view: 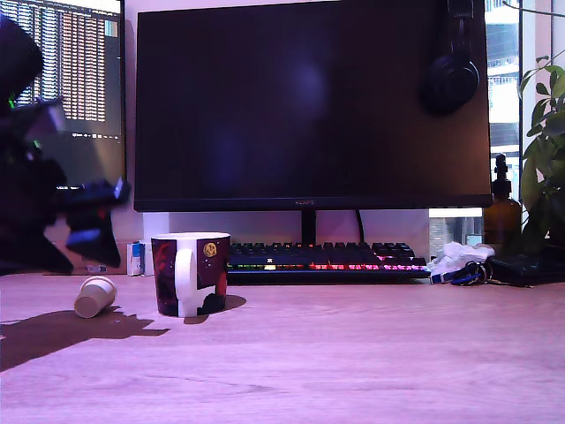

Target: Pick up the coffee capsules on the table and drop them inside the coffee cup

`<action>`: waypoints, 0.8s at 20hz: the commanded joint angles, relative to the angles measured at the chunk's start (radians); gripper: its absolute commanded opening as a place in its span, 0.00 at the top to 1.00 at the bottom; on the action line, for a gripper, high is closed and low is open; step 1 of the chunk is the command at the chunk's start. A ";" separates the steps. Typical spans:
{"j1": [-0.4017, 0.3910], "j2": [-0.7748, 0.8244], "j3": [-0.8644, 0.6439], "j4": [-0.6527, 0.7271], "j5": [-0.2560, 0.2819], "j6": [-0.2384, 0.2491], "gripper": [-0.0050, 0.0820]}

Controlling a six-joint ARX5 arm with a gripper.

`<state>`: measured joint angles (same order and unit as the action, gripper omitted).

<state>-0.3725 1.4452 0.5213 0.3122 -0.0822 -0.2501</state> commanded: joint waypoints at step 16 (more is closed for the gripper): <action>0.077 0.233 -0.008 0.245 -0.011 0.079 0.39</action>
<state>-0.3000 1.6608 0.5213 0.5503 -0.0952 -0.1795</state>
